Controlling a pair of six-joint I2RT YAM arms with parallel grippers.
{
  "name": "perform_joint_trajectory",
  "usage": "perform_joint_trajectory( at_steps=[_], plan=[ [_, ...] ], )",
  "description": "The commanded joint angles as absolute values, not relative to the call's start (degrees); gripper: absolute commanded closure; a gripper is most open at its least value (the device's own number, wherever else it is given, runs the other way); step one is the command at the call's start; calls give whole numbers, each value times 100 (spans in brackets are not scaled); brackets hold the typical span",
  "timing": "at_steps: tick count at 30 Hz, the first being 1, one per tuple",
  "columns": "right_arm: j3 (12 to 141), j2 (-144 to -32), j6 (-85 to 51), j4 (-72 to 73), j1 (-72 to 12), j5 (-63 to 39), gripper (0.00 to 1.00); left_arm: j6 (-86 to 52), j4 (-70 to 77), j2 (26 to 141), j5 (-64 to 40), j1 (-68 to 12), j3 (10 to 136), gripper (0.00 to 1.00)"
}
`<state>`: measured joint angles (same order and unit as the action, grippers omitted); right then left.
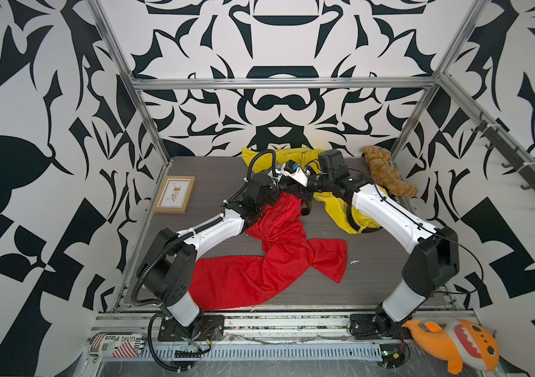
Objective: Remove the belt from the trousers
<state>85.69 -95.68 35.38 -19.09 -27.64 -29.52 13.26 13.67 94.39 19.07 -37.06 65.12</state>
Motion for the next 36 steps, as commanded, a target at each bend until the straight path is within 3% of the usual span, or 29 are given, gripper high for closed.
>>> perform_joint_trajectory(
  at_steps=[1,15,20,21,24,28,30,36],
  plan=[
    [8505,-9029,3398,-1659,-2675,-2836,100,486,1352,9256,1977,-3175,6440,100],
    [8123,-8693,2724,-929,-2181,-2664,100,-2228,761,9106,384,-1207,6112,100],
    [8289,-8784,2699,-1115,-2179,-2856,100,-2318,852,9199,-87,-1106,6011,100],
    [8350,-8821,2704,-1161,-2180,-2901,100,-2085,809,9171,-32,-1227,6063,94],
    [8534,-8925,2751,-1319,-2184,-3003,100,-1103,453,9049,571,-1754,6333,37],
    [8782,-9047,2856,-1566,-2195,-3151,100,11,181,8852,1626,-2389,6568,5],
    [8876,-9096,2912,-1666,-2221,-3172,100,560,339,8710,2031,-2653,6523,1],
    [9024,-9193,2983,-1822,-2293,-3242,100,2097,1048,8472,2401,-3309,6504,1]
  ],
)
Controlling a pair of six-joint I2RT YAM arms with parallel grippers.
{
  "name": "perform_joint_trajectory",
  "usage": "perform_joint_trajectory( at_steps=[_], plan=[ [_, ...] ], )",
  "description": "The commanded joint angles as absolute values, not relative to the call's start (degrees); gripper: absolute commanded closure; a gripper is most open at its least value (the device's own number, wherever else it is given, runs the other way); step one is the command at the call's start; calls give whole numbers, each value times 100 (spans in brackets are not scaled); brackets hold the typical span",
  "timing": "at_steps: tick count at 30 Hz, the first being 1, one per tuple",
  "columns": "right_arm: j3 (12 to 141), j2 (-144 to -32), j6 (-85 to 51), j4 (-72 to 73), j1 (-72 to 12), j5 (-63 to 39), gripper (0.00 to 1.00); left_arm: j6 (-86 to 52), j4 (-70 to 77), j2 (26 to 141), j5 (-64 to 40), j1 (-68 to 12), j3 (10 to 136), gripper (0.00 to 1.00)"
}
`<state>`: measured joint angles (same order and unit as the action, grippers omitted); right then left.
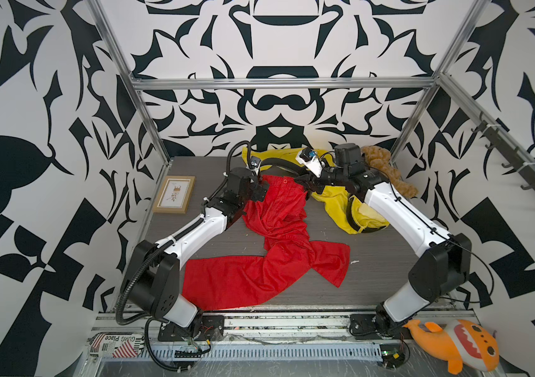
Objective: Remove the belt from the trousers
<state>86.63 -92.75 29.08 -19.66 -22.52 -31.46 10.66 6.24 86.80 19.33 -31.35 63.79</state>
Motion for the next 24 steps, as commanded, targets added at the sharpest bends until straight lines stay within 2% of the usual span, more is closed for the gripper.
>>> perform_joint_trajectory(
  at_steps=[1,10,12,14,15,16,20,24],
  plan=[
    [9042,-9205,2984,-1840,-2313,-3245,100,2340,1211,8464,2388,-3401,6517,1],
    [9052,-9222,3022,-1880,-2382,-3253,100,3510,1978,8885,1877,-3682,6954,1],
    [9053,-9210,3023,-1889,-2388,-3252,100,3585,2023,8988,1809,-3679,7059,5],
    [9035,-9204,3021,-1894,-2388,-3246,100,3621,1968,9070,1654,-3674,7160,21],
    [9026,-9209,3019,-1897,-2391,-3235,100,3621,1931,9099,1574,-3675,7192,33],
    [9019,-9202,3017,-1892,-2391,-3226,100,3623,1945,9121,1530,-3675,7191,53],
    [8932,-9147,2975,-1761,-2391,-3159,100,3525,2007,9182,1629,-3666,7144,99],
    [8813,-9073,2973,-1698,-2384,-3087,100,2864,2022,9048,1784,-3417,6956,100]
  ],
)
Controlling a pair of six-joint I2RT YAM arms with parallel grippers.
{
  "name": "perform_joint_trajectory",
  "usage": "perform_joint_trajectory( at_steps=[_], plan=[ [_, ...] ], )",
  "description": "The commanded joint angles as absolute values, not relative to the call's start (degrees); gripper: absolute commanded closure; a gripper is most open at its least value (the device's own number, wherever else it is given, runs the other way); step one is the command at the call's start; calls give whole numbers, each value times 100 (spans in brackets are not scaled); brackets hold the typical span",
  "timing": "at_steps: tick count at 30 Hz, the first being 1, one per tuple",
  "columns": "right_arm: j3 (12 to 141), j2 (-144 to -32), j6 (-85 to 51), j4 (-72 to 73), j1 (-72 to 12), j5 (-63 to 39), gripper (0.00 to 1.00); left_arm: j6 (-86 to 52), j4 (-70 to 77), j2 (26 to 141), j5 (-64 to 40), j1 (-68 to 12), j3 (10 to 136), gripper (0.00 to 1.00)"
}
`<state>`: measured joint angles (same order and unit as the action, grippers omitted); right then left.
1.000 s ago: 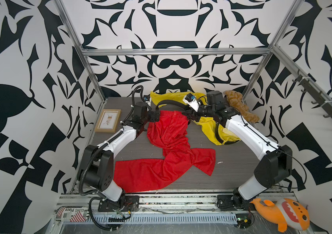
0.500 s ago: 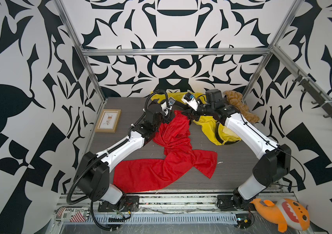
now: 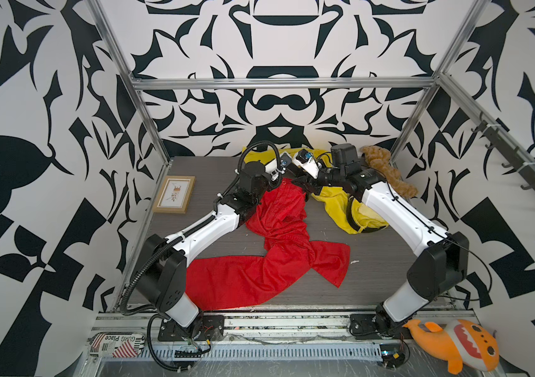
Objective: Remove the belt from the trousers
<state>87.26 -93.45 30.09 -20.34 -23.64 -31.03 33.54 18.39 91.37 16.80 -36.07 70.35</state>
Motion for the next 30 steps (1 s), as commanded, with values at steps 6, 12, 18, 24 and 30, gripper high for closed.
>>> perform_joint_trajectory(
  at_steps=[6,12,18,24,30],
  plan=[
    [8608,-8960,2946,-1619,-2329,-2964,100,870,1289,8746,1633,-2289,6815,100],
    [8501,-8904,2933,-1614,-2276,-2927,100,-763,915,8602,1010,-1077,6526,100],
    [8508,-8925,2842,-1594,-2276,-2918,100,-1161,406,8896,559,-799,6808,100],
    [8745,-9041,2524,-1503,-2276,-2722,100,-866,-938,9214,526,-1222,7755,1],
    [9146,-9235,2185,-1637,-2276,-2409,100,-327,-1029,8337,1139,-2133,7333,1]
  ],
)
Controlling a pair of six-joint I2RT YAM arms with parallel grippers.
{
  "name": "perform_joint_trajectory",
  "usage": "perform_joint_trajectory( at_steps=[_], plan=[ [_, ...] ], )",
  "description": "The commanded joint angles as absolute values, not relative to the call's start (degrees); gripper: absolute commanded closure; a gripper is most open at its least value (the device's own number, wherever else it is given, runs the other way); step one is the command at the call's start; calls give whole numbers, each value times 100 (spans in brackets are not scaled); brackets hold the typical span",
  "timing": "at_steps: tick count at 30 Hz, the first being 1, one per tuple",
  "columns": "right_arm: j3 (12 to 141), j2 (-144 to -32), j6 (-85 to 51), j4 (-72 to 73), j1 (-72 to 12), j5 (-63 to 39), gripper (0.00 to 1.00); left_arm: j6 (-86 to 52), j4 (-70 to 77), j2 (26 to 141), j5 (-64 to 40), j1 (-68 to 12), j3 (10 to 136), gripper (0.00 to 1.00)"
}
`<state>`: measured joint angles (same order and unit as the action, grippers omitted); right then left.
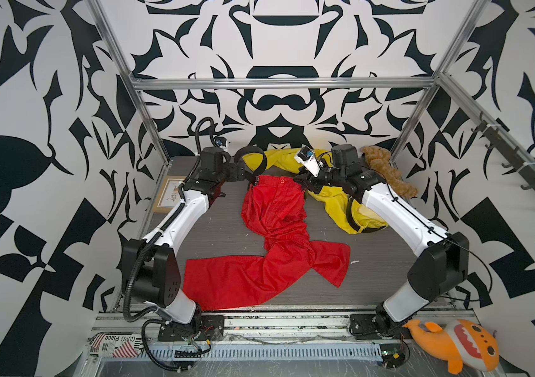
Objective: Remove the belt from the trousers
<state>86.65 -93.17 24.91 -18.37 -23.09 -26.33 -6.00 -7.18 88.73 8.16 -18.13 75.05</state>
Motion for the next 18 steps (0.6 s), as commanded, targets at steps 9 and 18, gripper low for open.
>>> perform_joint_trajectory(
  at_steps=[9,18],
  plan=[
    [9402,-9367,1763,-1630,-2294,-2337,100,-700,-223,7772,729,-3515,6218,1],
    [9413,-9257,1598,-1643,-2382,-2337,100,-1392,1069,9289,-560,-3779,6407,8]
  ],
)
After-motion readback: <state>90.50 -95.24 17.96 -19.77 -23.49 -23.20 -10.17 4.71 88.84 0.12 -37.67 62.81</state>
